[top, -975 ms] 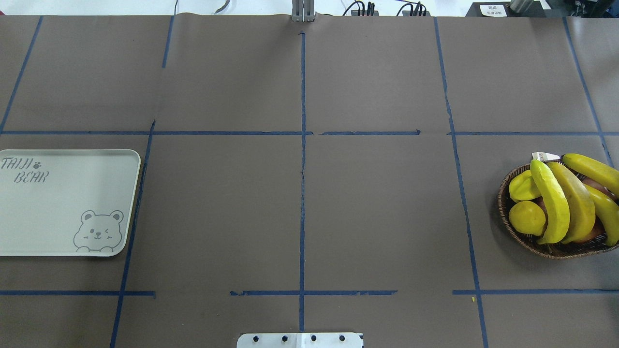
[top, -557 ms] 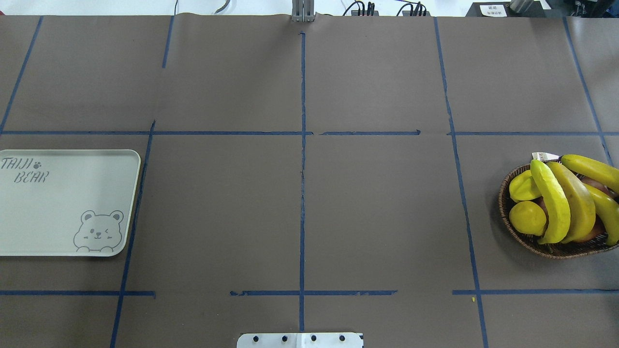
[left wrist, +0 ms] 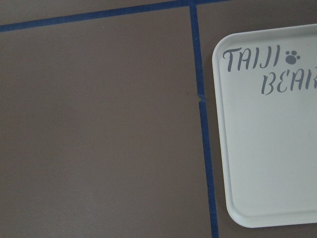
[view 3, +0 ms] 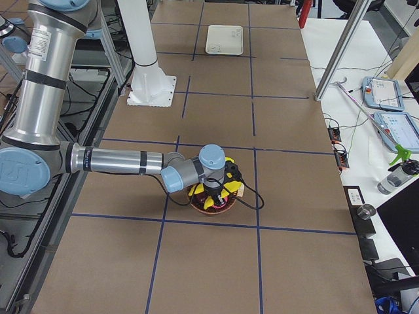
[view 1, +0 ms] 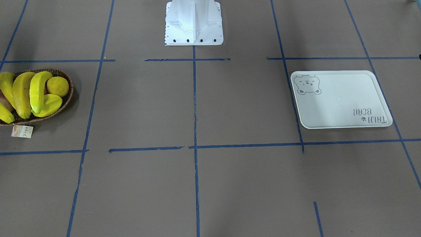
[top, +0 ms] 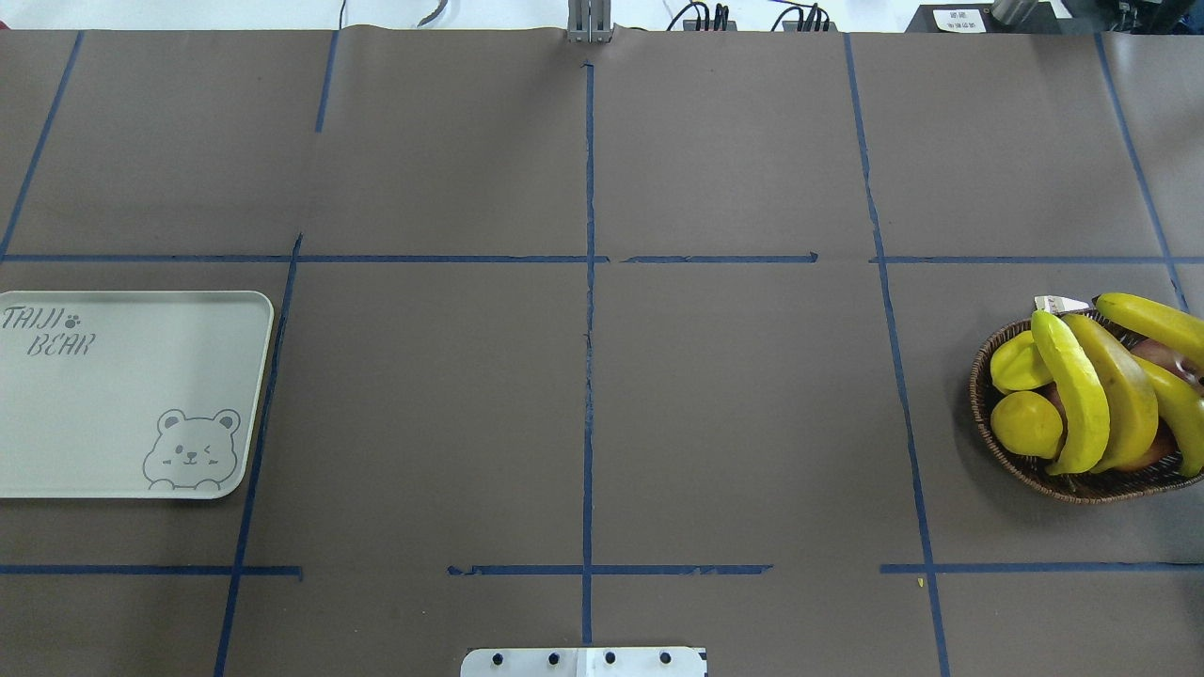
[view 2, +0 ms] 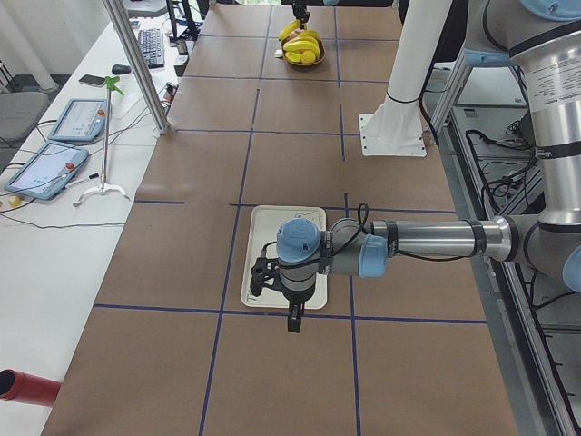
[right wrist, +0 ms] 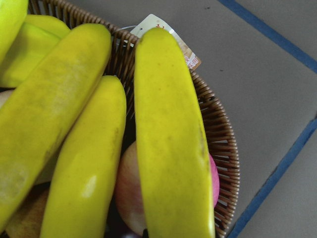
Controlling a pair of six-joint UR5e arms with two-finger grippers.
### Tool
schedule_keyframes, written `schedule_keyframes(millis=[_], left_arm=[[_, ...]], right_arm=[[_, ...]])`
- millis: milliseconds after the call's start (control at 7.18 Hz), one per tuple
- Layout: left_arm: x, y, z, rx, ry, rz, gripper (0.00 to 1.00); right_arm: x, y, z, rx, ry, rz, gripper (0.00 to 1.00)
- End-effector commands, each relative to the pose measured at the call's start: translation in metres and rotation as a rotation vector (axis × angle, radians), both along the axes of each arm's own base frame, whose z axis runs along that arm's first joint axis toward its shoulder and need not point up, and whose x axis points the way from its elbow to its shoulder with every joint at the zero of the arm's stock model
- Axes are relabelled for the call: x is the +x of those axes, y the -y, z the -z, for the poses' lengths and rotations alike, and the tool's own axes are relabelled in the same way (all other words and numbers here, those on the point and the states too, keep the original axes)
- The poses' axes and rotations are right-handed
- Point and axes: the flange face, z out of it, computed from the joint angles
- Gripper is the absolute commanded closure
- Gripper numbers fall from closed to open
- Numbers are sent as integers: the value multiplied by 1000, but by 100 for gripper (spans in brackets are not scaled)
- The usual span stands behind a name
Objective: Transfer all bananas from basket to plate
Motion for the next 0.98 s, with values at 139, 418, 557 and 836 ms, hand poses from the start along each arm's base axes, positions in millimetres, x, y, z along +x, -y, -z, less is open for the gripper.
schedule_keyframes(millis=[139,418,557,836], left_arm=[[21,14,19,43,2,-51,0],[28,59,58,146,-11,-54,0],[45,112,89,235,-15,-71,0],[50,121,86,248,-24,-84,0]], right_arm=[[7,14,53,89,74,-18,99],[-3,45,90,187,101,5,100],[-9,49,103,184,154,21,100],[-32,73,143,124,239,-12,100]])
